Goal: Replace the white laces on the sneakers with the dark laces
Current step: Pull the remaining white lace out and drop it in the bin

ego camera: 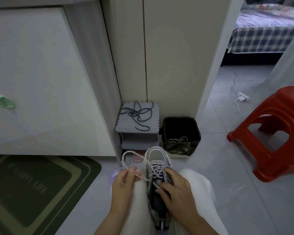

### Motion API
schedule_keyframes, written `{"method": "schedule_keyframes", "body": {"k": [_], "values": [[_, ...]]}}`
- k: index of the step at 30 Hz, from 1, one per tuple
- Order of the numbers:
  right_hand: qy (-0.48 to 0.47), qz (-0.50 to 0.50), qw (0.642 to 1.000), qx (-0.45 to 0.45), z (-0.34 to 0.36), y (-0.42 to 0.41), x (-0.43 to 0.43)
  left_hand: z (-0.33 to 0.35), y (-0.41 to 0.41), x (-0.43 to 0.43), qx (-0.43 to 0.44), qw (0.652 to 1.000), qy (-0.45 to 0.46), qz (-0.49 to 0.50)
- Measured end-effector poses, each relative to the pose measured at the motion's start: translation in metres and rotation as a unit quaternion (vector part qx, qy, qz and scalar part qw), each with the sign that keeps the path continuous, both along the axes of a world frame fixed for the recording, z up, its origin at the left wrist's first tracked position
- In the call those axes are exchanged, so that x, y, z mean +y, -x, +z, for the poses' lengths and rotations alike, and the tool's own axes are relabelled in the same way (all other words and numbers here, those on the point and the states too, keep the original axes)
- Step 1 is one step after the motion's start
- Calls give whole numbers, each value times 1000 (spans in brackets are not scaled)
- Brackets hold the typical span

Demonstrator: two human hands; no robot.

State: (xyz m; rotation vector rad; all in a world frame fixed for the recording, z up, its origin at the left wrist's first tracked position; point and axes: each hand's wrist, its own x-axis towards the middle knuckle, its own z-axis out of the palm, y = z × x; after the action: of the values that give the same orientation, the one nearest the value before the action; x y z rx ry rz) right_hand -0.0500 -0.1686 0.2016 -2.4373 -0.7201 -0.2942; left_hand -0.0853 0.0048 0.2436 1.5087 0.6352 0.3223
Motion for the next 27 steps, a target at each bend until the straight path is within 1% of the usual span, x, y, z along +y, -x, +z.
{"method": "schedule_keyframes", "body": {"k": [3, 5, 6, 8, 10, 11, 12, 13, 15, 16, 18, 19, 20, 22, 27], "values": [[-9, -10, 1000, 8, 3, -1, 2, -4, 0, -6, 25, 988, -103, -116], [-18, -7, 1000, 11, 5, -2, 3, -7, 0, -9, 37, 974, -163, -151], [-21, -4, 1000, 14, 6, -2, 3, -9, 0, -9, 36, 976, -164, -140], [-24, 1, 1000, 17, 6, -4, 2, -9, 0, -7, 36, 988, -125, -84], [-31, 4, 999, 13, 4, -5, 1, -8, 0, -2, 28, 999, -40, -18], [-33, 4, 999, 9, 4, -5, 1, -7, -1, 1, 15, 1000, 9, 4], [-32, 4, 999, 5, 4, -5, 1, -5, -1, 2, 6, 999, 33, 14], [-29, 3, 1000, 0, 4, -5, 2, -4, 0, 3, 4, 1000, 28, 8], [-27, 2, 1000, 0, 4, -6, 4, -2, 1, 1, 12, 999, -16, -39], [-28, 3, 1000, 2, 4, -6, 4, -2, 1, -2, 23, 996, -47, -73], [-33, 8, 999, 7, 3, -7, 4, -7, 1, -7, 44, 981, -141, -127], [-34, 11, 999, 8, 3, -6, 4, -10, 1, -8, 52, 973, -182, -135], [-33, 13, 999, 8, 3, -6, 4, -11, 0, -9, 56, 969, -200, -131], [-27, 13, 1000, 4, 5, -6, 4, -11, -1, -9, 57, 974, -196, -100], [-26, -3, 999, 27, 9, -9, 9, -7, -2, -10, 49, 989, -121, -63]]}}
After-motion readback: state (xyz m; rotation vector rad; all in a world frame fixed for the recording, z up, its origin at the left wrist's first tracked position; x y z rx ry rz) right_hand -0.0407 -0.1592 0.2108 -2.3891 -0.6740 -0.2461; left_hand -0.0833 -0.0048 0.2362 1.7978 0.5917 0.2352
